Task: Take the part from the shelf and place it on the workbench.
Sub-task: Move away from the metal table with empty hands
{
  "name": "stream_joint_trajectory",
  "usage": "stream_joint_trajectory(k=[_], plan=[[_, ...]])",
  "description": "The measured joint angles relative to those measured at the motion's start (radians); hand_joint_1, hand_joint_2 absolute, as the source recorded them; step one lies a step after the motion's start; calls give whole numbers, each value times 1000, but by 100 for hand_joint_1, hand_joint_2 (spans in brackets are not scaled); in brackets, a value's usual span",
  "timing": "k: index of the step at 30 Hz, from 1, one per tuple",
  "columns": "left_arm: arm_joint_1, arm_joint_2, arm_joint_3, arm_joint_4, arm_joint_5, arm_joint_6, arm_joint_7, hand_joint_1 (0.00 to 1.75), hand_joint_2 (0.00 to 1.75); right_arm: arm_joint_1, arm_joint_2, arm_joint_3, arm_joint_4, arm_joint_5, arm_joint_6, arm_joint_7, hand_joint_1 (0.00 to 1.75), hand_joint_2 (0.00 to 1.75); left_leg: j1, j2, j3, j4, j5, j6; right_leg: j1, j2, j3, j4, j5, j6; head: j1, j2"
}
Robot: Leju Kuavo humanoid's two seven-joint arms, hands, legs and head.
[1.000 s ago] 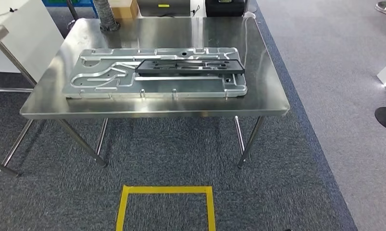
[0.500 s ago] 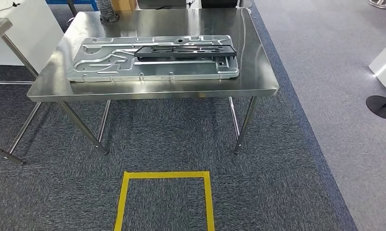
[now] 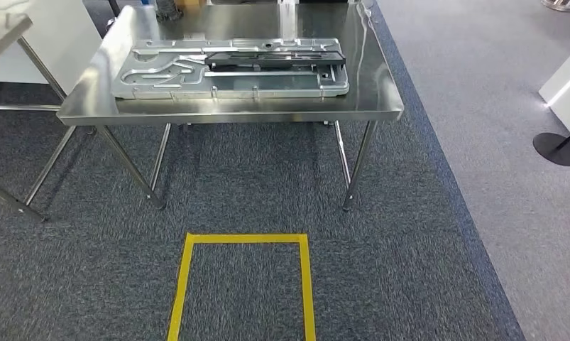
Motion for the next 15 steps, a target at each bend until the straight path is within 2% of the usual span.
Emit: stream_joint_trajectory(k=[1, 2, 3, 5, 6, 7, 8, 9, 10, 11, 12, 13, 14, 15], plan=[[2, -1, 0, 1, 0, -1, 4, 0, 0, -1, 0, -12, 0, -16, 13, 8, 0, 0, 1, 2, -12, 1, 12, 7, -2, 2, -6, 3, -6, 6, 0, 0], [3, -2, 1, 2, -1, -2, 7, 0, 0, -2, 0, -24, 0, -29, 24, 14, 0, 0, 2, 4, -25, 0, 26, 15, -3, 4, -15, 21, -34, 11, 0, 0], [4, -2, 1, 3, -2, -3, 9, 0, 0, -2, 0, -34, 1, -37, 32, 19, 0, 0, 4, 6, -41, -1, 41, 22, -4, 6, -28, 57, -81, 15, 0, 0], [5, -3, 1, 3, -4, -5, 10, 0, 0, -1, 2, -50, 2, -45, 38, 22, 0, 0, 1, 7, -74, 1, 67, 29, -6, 8, -54, 179, -191, 20, 0, 0], [6, -4, 1, 3, -5, -5, 10, 0, 0, -1, 2, -56, 3, -50, 41, 23, 0, 0, 0, 7, -92, 4, 79, 29, -6, 8, -61, 242, -218, 22, 0, 0], [6, -5, 1, 3, -7, -7, 11, 0, 0, -2, 3, -63, 4, -57, 46, 24, 0, 0, -1, 8, -112, 10, 91, 28, -6, 8, -58, 284, -216, 24, 0, 0], [6, -5, 1, 3, -9, -9, 12, 0, 0, -3, 4, -71, 4, -67, 54, 25, 0, 0, -2, 9, -133, 19, 101, 26, -6, 8, -40, 296, -193, 24, 0, 0], [6, -5, 1, 3, -12, -11, 13, 0, 0, -4, 4, -80, 4, -78, 63, 27, 0, 0, -2, 9, -154, 29, 110, 24, -6, 8, -5, 271, -162, 22, 0, 0], [6, -5, 1, 3, -13, -14, 16, 0, 0, -5, 4, -88, 4, -88, 72, 29, 0, 0, -2, 9, -173, 40, 117, 22, -5, 8, 47, 215, -142, 18, 0, 0], [5, -5, 1, 3, -14, -16, 18, 0, 0, -8, 4, -95, 4, -94, 80, 30, 0, 0, -3, 8, -189, 53, 122, 18, -3, 8, 108, 133, -144, 13, 0, 0], [5, -5, 1, 3, -15, -18, 21, 0, 0, -11, 5, -101, 4, -98, 85, 30, 0, 0, -4, 8, -202, 63, 128, 14, -1, 9, 158, 60, -159, 8, 0, 0], [4, -5, 1, 3, -15, -19, 22, 0, 0, -14, 6, -106, 4, -100, 91, 31, 0, 0, -5, 9, -211, 70, 135, 9, 2, 9, 191, 7, -176, 2, 0, 0], [4, -5, 1, 3, -15, -20, 22, 0, 0, -15, 7, -109, 4, -100, 96, 31, 0, 0, -5, 9, -217, 73, 144, 3, 5, 9, 205, -22, -187, -3, 0, 0], [5, -5, 1, 3, -15, -21, 22, 0, 0, -15, 8, -111, 4, -98, 101, 32, 0, 0, -4, 9, -220, 72, 152, -3, 5, 8, 200, -25, -182, -10, 0, 0]])
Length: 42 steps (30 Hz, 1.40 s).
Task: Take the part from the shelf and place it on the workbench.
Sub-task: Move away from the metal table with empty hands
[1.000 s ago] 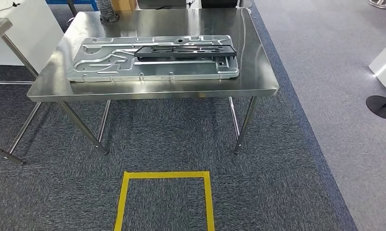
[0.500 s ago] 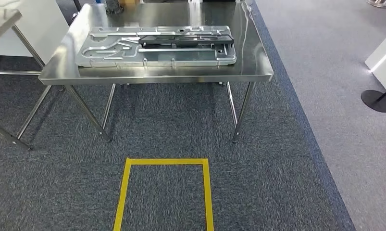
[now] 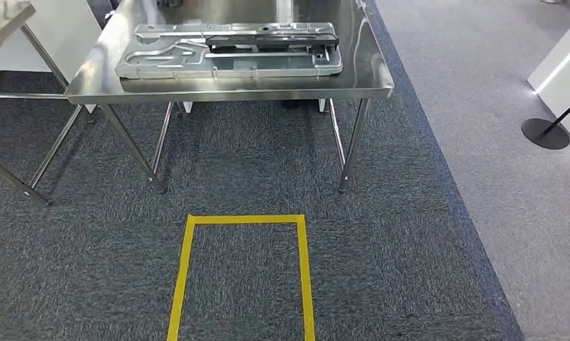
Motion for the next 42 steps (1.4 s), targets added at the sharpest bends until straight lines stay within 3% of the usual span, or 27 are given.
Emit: stream_joint_trajectory(k=[2, 3, 5, 6, 7, 8, 9, 11, 13, 14, 16, 17, 19, 21, 22, 23, 25, 27, 28, 29, 32, 34, 38, 39, 42], plan=[[2, 0, 0, 0, 0, 0, 0, 0, 0, 0, 2, -2, 1, 6, 8, 2, 0, 0, 3, -4, -13, 16, -21, -12, -3, -4, -19, -3, 22, -15, 0, 0], [3, 1, 0, 0, 0, 0, -1, 0, 0, 0, 3, -2, 1, 9, 10, 2, 0, 0, 5, -7, -26, 48, -60, -18, -6, -6, -33, -5, 36, -21, 0, 0], [4, 1, 0, 0, 1, 0, -1, 0, 0, 0, 4, -2, 1, 13, 16, 2, 0, 0, 11, -9, -57, 163, -164, -27, -6, -7, -64, -4, 59, -28, 0, 0], [4, 1, 0, 0, 2, 2, 0, 0, 0, 1, 4, -2, 1, 15, 20, 1, 0, 0, 14, -9, -68, 227, -194, -32, -6, -7, -80, -3, 70, -27, 0, 0], [4, 1, 0, 0, 2, 4, 3, 0, 0, 1, 4, -2, 1, 17, 25, -2, 0, 0, 17, -9, -70, 272, -198, -35, -6, -7, -96, -2, 80, -26, 0, 0], [4, 1, 0, 0, 3, 7, 7, 0, 0, 1, 4, -2, 2, 19, 30, -5, 0, 0, 19, -9, -58, 287, -177, -37, -6, -7, -111, 0, 90, -23, 0, 0], [4, 1, 0, 0, 4, 10, 11, 0, 0, 2, 4, -2, 2, 22, 34, -8, 0, 0, 21, -9, -30, 267, -143, -38, -7, -7, -125, 2, 100, -20, 0, 0], [3, 1, 0, 0, 5, 15, 18, 0, 0, 2, 5, -2, 2, 25, 39, -13, 0, 0, 22, -9, 76, 138, -101, -33, -7, -7, -148, 8, 117, -12, 0, 0], [0, 1, 0, 0, 5, 18, 20, 0, 0, 2, 6, -2, 2, 27, 40, -18, 0, 0, 20, -9, 172, -6, -123, -23, -4, -7, -160, 15, 130, -1, 0, 0], [-1, 1, 1, 0, 5, 20, 22, 0, 0, 2, 6, -2, 2, 27, 41, -23, 0, 0, 18, -10, 193, -45, -137, -18, -3, -7, -164, 17, 136, 6, 0, 0], [0, 1, 2, 0, 7, 30, 26, 0, 0, 2, 6, -1, 2, 28, 43, -37, 0, 0, 17, -8, 188, -61, -137, -5, -5, -8, -169, 21, 145, 20, 0, 0], [1, 1, 2, 0, 8, 34, 28, 0, 0, 2, 6, -1, 2, 28, 45, -43, 0, 0, 17, -7, 184, -62, -130, 3, -6, -7, -176, 34, 135, 25, 0, 0], [2, 2, 3, 0, 10, 42, 33, 0, 0, 3, 6, -1, 2, 26, 53, -48, 0, 0, 17, -4, 173, -63, -118, 16, -10, -4, -212, 123, 71, 31, 0, 0], [2, 2, 4, 0, 11, 50, 38, 0, 0, 4, 6, -1, 3, 24, 63, -42, 0, 0, 12, -3, 160, -60, -110, 22, -10, -2, -264, 263, -5, 35, 0, 0], [3, 2, 4, 0, 11, 54, 40, 0, 0, 5, 7, -1, 4, 24, 66, -34, 0, 44, 10, -3, 154, -57, -107, 23, -10, -2, -277, 308, -22, 35, 0, 0], [4, 2, 5, 0, 12, 58, 42, 0, 0, 5, 7, -1, 5, 24, 68, -24, 0, 87, 7, -3, 150, -53, -106, 23, -10, -1, -272, 316, -19, 34, 0, 0], [4, 2, 5, 0, 13, 62, 43, 0, 0, 5, 7, -1, 5, 26, 68, -7, 0, 175, 4, -5, 145, -45, -107, 21, -8, -1, -206, 216, 33, 25, 0, 0], [2, 2, 6, 0, 13, 64, 44, 0, 0, 3, 6, -1, 5, 27, 68, 2, 0, 175, 0, -5, 141, -37, -110, 15, -2, -1, -132, 84, 72, 10, 0, 0], [2, 2, 6, 0, 13, 65, 44, 0, 0, 3, 6, -1, 5, 28, 68, 3, 0, 175, -1, -5, 138, -34, -111, 12, 1, -1, -114, 47, 78, 5, 0, 0], [1, 2, 7, 0, 13, 65, 44, 0, 44, 3, 5, -1, 5, 28, 68, 4, 0, 175, -2, -5, 134, -33, -111, 8, 3, -1, -110, 33, 75, 1, 0, 0], [0, 3, 8, 0, 14, 66, 45, 0, 175, 4, 6, -1, 6, 29, 66, 3, 0, 175, -2, -4, 130, -30, -112, 11, 2, 0, -113, 27, 77, 2, 0, 0], [1, 3, 9, 0, 14, 66, 45, 0, 175, 5, 7, -1, 6, 31, 61, 5, 0, 175, 1, -5, 129, -29, -112, 11, 5, 0, -113, 27, 77, 0, 0, 0], [0, 4, 10, 0, 9, 67, 43, 0, 175, 3, 7, 0, 6, 34, 55, 12, 0, 0, 3, -5, 129, -32, -109, 2, 9, 0, -113, 27, 78, -7, 0, 0], [0, 4, 10, 0, 6, 68, 41, 0, 175, 2, 7, 0, 7, 32, 55, 12, 0, 0, 4, -5, 129, -33, -109, 1, 9, -1, -114, 27, 78, -8, 0, 0], [0, 5, 10, 0, 0, 73, 41, 0, 175, 3, 7, 0, 7, 30, 56, 8, 0, 131, 4, -5, 129, -33, -107, -1, 9, -1, -114, 28, 79, -10, 0, 0]])
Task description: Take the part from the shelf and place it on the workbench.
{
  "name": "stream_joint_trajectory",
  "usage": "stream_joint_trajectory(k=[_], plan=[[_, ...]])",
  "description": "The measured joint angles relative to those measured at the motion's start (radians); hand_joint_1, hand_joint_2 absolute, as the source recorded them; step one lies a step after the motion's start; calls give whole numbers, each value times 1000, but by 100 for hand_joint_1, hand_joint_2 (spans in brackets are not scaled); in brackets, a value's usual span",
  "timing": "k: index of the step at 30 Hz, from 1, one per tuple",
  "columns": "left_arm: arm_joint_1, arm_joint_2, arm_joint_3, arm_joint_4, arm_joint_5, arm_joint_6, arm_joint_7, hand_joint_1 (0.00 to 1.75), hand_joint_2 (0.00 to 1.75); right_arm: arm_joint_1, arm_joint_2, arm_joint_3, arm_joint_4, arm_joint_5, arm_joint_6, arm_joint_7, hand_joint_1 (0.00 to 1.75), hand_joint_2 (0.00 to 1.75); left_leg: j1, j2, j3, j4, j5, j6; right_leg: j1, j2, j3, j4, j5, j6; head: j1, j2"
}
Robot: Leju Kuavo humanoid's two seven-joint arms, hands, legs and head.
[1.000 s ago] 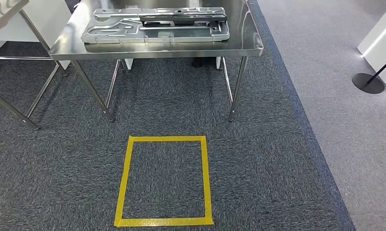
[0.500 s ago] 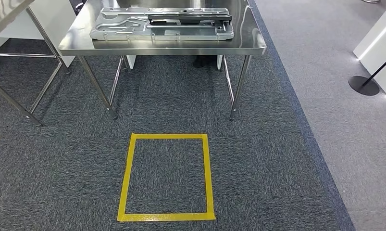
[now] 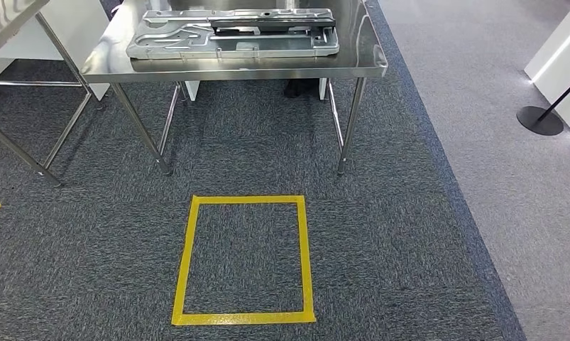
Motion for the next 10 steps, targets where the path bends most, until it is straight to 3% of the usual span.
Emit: stream_joint_trajectory(k=[1, 7, 9, 10], plan=[[0, 1, 0, 0, -2, 2, 0, 0, 175, 0, 0, 0, 0, 0, 0, -1, 0, 175, 0, 0, 0, 0, 1, -1, 0, 0, 0, 0, 0, -1, 0, 0], [5, 6, -24, 0, 12, 5, 15, 0, 175, 3, -1, 22, 0, -25, -4, -1, 0, 175, 0, 0, 0, 0, 2, -3, -2, 0, 0, 0, 3, -1, 0, 0], [11, 10, -57, 0, 39, 7, 21, 0, 87, 9, -2, 56, -1, -55, -3, -2, 0, 175, 0, 0, 0, 0, 2, -3, -3, 0, 0, 0, 3, 0, 0, 0], [12, 11, -66, 0, 46, 8, 22, 0, 58, 10, -2, 64, -1, -63, -2, -2, 0, 175, 0, 0, 0, 0, 2, -3, -3, 0, 0, 0, 3, 0, 0, 0]])
